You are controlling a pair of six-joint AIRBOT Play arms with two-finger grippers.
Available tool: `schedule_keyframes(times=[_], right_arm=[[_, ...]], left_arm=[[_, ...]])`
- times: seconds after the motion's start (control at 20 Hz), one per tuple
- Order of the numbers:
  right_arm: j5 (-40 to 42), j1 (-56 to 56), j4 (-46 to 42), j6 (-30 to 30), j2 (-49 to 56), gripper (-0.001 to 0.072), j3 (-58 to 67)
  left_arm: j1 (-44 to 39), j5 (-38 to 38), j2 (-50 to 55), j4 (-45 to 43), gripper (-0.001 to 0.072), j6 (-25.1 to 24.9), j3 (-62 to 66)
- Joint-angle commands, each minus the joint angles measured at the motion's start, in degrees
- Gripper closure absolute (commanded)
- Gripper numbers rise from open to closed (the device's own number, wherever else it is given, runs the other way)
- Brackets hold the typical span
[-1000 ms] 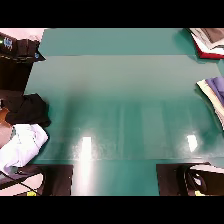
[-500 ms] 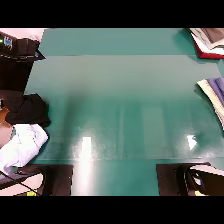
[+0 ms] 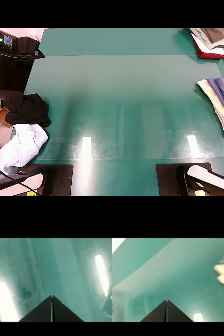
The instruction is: Fold the shirts.
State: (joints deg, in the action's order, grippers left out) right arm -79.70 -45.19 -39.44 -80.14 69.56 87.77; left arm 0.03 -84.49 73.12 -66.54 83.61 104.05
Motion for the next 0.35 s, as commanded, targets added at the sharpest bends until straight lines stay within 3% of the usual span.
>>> schedule_keyframes(times=[0.0, 0.3], right_arm=[[0.0, 13.6, 0.4, 0.1, -3.1, 0.0691, 0.0], [2.7, 27.8, 0.3, 0.1, -6.1, 0.0691, 0.0]], left_arm=[[0.0, 0.0, 0.0, 0.0, 0.0678, 0.0, 0.0], [0.0, 0.0, 0.0, 0.0, 0.0678, 0.0, 0.0]])
